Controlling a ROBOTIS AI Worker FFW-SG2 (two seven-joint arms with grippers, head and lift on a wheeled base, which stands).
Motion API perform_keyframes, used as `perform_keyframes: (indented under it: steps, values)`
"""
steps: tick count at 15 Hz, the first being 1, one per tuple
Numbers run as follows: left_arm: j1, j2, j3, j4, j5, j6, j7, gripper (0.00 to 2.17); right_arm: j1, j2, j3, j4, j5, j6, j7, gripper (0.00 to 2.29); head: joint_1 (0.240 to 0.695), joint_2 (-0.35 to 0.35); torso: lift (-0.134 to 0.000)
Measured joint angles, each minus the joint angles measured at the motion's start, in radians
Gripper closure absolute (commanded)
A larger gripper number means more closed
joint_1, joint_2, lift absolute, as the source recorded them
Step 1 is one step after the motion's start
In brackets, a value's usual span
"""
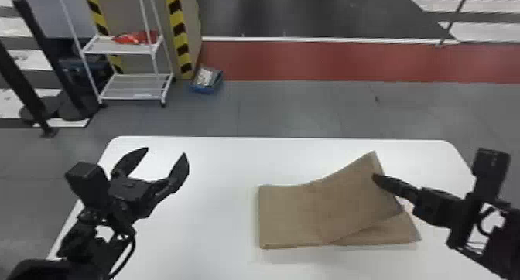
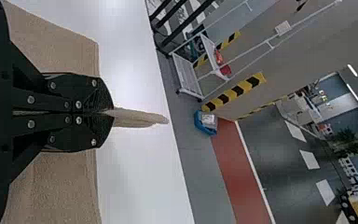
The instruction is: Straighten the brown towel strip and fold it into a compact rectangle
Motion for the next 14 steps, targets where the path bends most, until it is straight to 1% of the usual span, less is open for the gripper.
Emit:
perform_keyframes:
  steps: [1,2,4,6,8,10,11,12,13,14]
  values:
    - [0.000,0.000,0.000,0.000,0.000,0.002,0.000,0.08,-0.011,-0.009,-0.017,0.025,-0.002,-0.005,0.019,1.48,0.695,-0.050,0.000]
    - [0.000,0.000,0.000,0.000,0.000,0.004,0.000,0.08,-0.027,-0.021,-0.029,0.082,0.001,-0.024,0.046,1.48,0.695,-0.058,0.000]
    - [-0.001,0.000,-0.002,0.001,-0.001,0.019,0.001,0.08,-0.049,-0.033,-0.037,0.198,0.010,-0.098,0.068,1.48,0.695,-0.075,0.000]
    - [-0.002,-0.002,-0.006,0.001,-0.006,0.032,0.002,0.08,-0.054,-0.034,-0.037,0.269,0.020,-0.169,0.069,1.47,0.695,-0.088,0.000]
    - [-0.001,-0.002,-0.010,-0.001,-0.008,0.043,0.002,0.08,-0.049,-0.034,-0.039,0.298,0.039,-0.207,0.068,1.47,0.695,-0.103,0.000]
    - [0.000,-0.001,-0.011,-0.001,-0.010,0.050,0.002,0.08,-0.046,-0.034,-0.047,0.322,0.075,-0.244,0.062,1.47,0.695,-0.115,0.000]
    - [0.001,-0.001,-0.013,-0.001,-0.011,0.051,0.002,0.08,-0.046,-0.034,-0.054,0.334,0.102,-0.257,0.058,1.42,0.695,-0.132,0.000]
    - [0.001,-0.002,-0.016,-0.001,-0.011,0.052,0.001,0.08,-0.047,-0.032,-0.058,0.347,0.133,-0.276,0.048,1.06,0.695,-0.140,0.000]
    - [0.001,-0.002,-0.020,-0.001,-0.011,0.052,-0.001,0.08,-0.049,-0.031,-0.061,0.362,0.158,-0.296,0.029,0.45,0.695,-0.153,0.000]
    - [0.001,-0.003,-0.026,-0.002,-0.011,0.052,-0.009,0.08,-0.050,-0.030,-0.065,0.381,0.187,-0.325,0.006,0.01,0.695,-0.168,0.000]
